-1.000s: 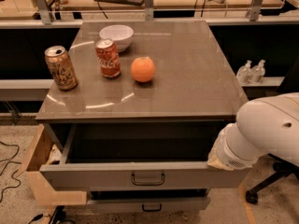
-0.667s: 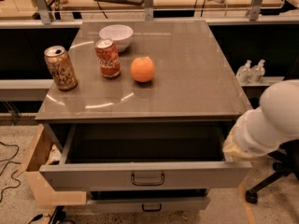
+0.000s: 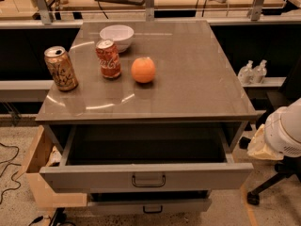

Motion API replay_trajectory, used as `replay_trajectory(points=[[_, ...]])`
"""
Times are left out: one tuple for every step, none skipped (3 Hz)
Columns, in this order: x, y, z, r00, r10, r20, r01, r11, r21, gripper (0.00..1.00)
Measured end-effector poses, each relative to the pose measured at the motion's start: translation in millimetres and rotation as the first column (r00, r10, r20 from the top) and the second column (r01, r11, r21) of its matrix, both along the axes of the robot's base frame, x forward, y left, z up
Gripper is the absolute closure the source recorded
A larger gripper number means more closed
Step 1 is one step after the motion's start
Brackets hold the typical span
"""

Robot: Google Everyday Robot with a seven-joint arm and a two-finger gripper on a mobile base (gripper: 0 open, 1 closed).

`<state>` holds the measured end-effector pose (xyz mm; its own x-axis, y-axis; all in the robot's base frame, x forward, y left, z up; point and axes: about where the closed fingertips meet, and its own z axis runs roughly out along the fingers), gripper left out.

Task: Close top drawer

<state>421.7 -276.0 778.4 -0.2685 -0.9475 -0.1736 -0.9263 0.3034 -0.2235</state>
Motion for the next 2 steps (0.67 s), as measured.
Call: replay_trajectory(points=[[-36.6, 15.2, -9.1, 0.997, 0.054, -0.055, -0.052, 0.998, 0.041, 1.0], [-76.5, 47.6, -26.6, 0.9878, 0.119, -0.101, -0.11, 0.989, 0.095, 1.0]])
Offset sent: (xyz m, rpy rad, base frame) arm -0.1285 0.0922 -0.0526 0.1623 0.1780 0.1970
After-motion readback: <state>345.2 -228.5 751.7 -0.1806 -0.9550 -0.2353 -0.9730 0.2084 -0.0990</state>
